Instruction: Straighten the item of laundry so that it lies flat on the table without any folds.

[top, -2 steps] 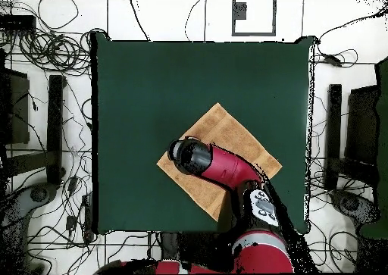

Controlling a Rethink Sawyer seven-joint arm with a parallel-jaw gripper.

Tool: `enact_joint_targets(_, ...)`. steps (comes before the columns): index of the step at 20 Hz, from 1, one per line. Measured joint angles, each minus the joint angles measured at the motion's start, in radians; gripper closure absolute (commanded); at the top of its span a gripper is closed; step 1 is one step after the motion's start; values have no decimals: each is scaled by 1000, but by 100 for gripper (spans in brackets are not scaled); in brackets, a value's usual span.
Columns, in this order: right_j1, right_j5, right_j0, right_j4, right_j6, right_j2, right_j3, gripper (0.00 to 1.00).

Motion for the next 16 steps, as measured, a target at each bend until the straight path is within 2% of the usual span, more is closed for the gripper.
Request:
enact_joint_targets(13,5,0,4,-26,0,-1,-1,0)
enact_joint_targets(16,10,0,22,-60,0,-8,-12,0)
